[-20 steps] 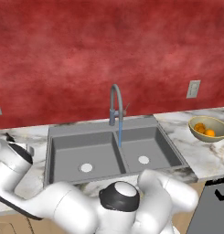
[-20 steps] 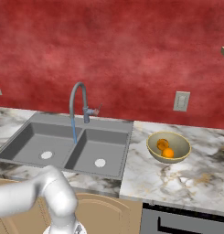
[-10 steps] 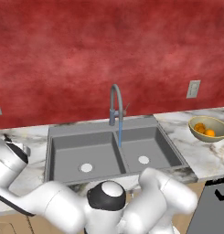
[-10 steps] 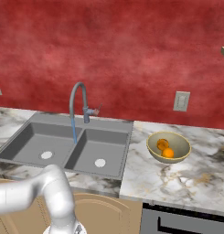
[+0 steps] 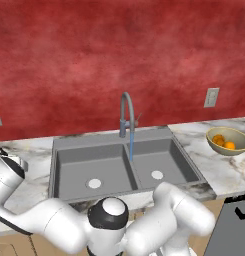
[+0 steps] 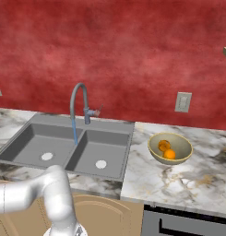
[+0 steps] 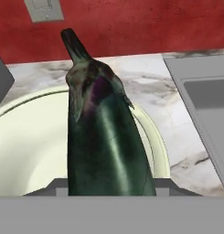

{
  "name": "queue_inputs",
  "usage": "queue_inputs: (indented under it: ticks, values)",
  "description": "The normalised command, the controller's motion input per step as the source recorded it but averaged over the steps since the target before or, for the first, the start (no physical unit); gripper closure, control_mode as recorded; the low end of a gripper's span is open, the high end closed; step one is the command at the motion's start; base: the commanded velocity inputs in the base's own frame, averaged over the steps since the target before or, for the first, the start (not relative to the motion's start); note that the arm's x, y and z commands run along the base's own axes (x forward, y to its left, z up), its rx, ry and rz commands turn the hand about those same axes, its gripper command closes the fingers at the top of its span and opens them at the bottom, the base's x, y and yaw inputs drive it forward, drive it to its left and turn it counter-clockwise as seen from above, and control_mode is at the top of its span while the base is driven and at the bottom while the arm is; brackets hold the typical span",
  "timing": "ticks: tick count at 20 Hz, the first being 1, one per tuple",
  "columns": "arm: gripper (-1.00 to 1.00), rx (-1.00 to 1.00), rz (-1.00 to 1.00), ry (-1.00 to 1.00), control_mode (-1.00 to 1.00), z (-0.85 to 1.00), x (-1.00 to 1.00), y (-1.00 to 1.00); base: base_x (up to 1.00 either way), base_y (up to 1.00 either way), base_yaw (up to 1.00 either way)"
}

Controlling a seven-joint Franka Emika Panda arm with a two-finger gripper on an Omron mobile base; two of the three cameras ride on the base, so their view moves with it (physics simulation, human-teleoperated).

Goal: Pick the oranges from the sink and place them in one bowl. Place the eggplant in the other bowl. Then turn off the sink faucet.

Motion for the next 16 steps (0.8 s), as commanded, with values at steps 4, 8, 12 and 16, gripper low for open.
queue_inputs:
  ticks: [4,8,12,16]
  values:
    - [1.00,0.00,0.00,0.01,-1.00,-0.22,0.18,0.08,0.00,0.00,0.00]
    - [1.00,0.00,0.00,0.02,-1.00,-0.24,0.15,0.00,0.00,0.00,0.00]
    - [1.00,0.00,0.00,0.01,-1.00,-0.19,0.08,0.02,0.00,0.00,0.00]
    - [1.00,0.00,0.00,0.01,-1.00,-0.11,0.05,0.10,0.00,0.00,0.00]
